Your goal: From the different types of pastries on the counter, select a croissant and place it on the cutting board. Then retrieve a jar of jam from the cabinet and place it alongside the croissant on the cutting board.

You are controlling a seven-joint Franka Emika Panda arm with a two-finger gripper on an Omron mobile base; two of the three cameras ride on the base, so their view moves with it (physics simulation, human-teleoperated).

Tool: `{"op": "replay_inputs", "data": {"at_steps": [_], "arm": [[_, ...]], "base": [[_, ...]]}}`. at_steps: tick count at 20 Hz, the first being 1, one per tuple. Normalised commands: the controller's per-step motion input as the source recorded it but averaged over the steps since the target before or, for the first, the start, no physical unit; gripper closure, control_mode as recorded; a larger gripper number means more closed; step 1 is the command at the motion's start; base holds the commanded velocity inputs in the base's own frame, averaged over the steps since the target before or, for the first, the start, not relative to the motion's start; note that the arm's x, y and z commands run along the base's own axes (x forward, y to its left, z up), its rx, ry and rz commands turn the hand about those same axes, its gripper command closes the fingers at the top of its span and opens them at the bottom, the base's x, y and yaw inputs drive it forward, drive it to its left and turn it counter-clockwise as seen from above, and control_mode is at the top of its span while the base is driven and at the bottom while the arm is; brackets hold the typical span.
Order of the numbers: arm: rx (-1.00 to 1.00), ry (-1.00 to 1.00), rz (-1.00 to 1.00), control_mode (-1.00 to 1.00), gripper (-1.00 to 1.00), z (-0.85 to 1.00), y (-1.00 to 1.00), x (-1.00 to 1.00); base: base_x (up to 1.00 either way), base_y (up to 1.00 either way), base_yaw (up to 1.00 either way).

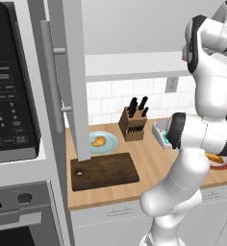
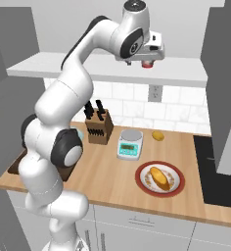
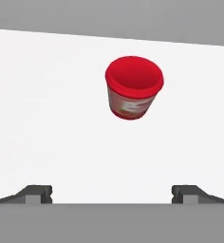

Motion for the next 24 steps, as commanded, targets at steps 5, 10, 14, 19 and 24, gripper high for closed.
{"op": "replay_inputs", "data": {"at_steps": [5, 10, 14, 19, 24], "arm": [[0.00, -0.14, 0.00, -1.00, -1.00, -0.13, 0.00, 0.28], [-0.01, -0.07, 0.00, -1.00, -1.00, -0.08, 0.00, 0.21], [-0.02, -0.02, 0.00, -1.00, -1.00, -0.02, 0.00, 0.34], [-0.01, 0.00, 0.00, -1.00, -1.00, 0.00, -0.01, 0.48], [0.10, 0.00, 0.00, -1.00, -1.00, -0.06, -0.67, 0.76]], "base": [[0.00, 0.00, 0.00], [0.00, 0.00, 0.00], [0.00, 0.00, 0.00], [0.00, 0.00, 0.00], [0.00, 0.00, 0.00]]}}
